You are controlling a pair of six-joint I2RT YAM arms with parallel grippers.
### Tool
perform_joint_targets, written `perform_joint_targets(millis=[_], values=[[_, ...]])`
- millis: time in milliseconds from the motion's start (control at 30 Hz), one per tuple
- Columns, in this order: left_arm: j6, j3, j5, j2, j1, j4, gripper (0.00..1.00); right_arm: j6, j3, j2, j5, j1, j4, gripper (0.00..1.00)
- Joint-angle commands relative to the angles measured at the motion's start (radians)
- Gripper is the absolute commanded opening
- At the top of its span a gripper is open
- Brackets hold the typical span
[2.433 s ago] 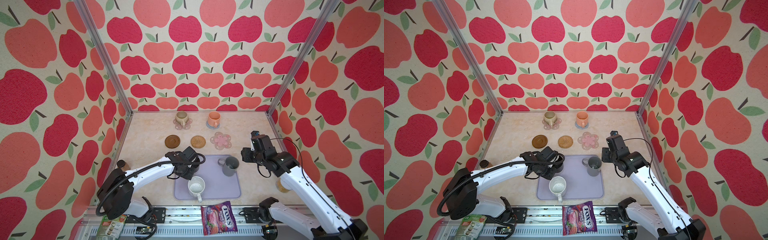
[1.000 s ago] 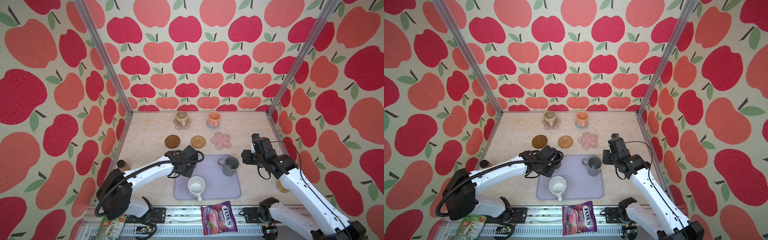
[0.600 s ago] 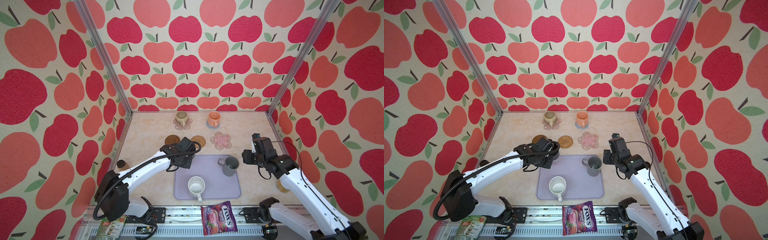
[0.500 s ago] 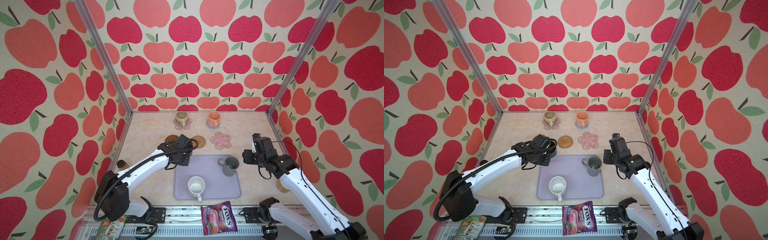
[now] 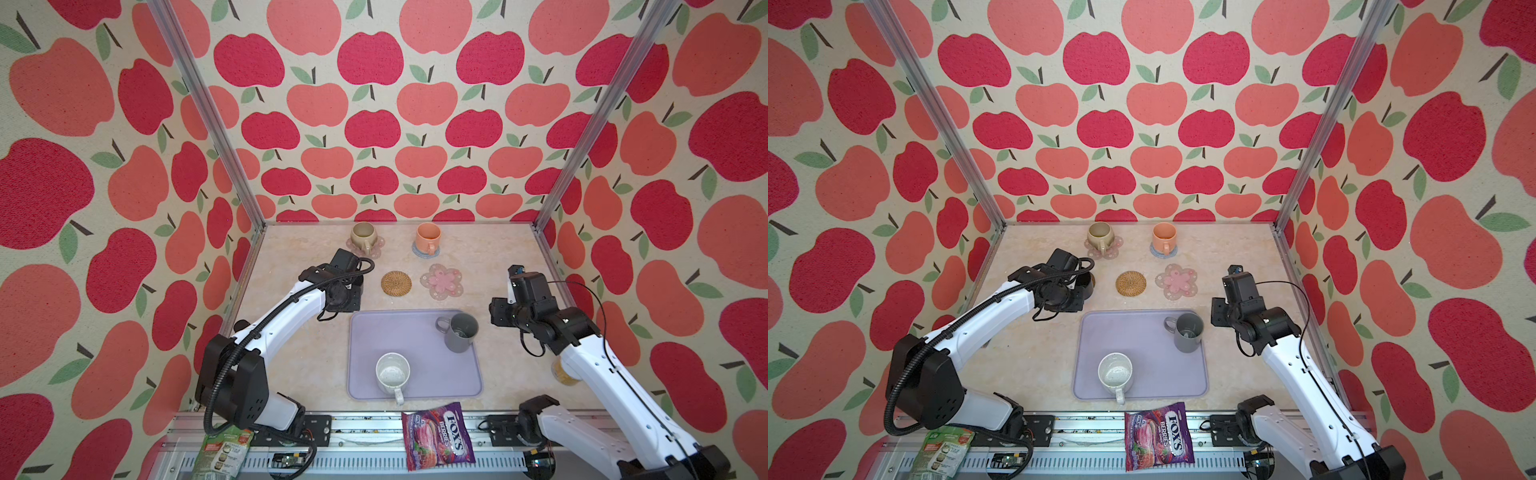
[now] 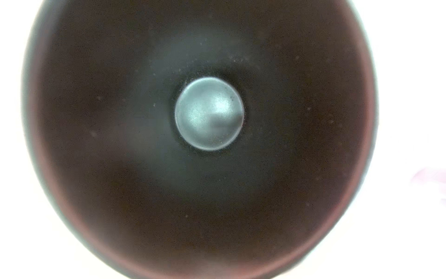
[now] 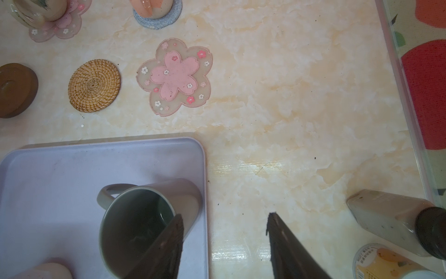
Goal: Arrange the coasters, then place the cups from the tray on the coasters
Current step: 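Carry black mug with left gripper toward brown coaster farther from robot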
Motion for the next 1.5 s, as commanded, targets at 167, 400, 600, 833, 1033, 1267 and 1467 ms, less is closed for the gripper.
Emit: perform_joint_targets(millis=[167, 400, 600, 833, 1033, 1267, 1467], values=[[0.071, 0.127, 0.022, 0.089, 0.090, 0.037, 0.00, -0.025, 0.062, 0.045, 0.023, -0.013, -0.022, 0.58], [0.098, 0.188, 0.030, 0.176, 0.129, 0.050, 0.00, -0.026, 0.084, 0.076, 0.023, -0.016, -0.017, 0.58], [0.115, 0.231, 0.018, 0.240, 0.143, 0.057, 0.00, -0.026, 0.087, 0.084, 0.028, -0.017, -0.021, 0.58], [0.136, 0.270, 0.003, 0.299, 0.149, 0.054, 0.00, -0.024, 0.088, 0.090, 0.032, -0.018, -0.025, 0.59], [0.135, 0.271, -0.003, 0.319, 0.157, 0.066, 0.00, -0.023, 0.090, 0.097, 0.030, -0.018, -0.025, 0.59], [0.128, 0.247, -0.004, 0.315, 0.171, 0.083, 0.00, -0.032, 0.106, 0.128, 0.020, -0.019, -0.019, 0.59], [0.126, 0.234, 0.009, 0.322, 0.170, 0.086, 0.00, -0.031, 0.107, 0.150, 0.008, -0.019, -0.005, 0.59]])
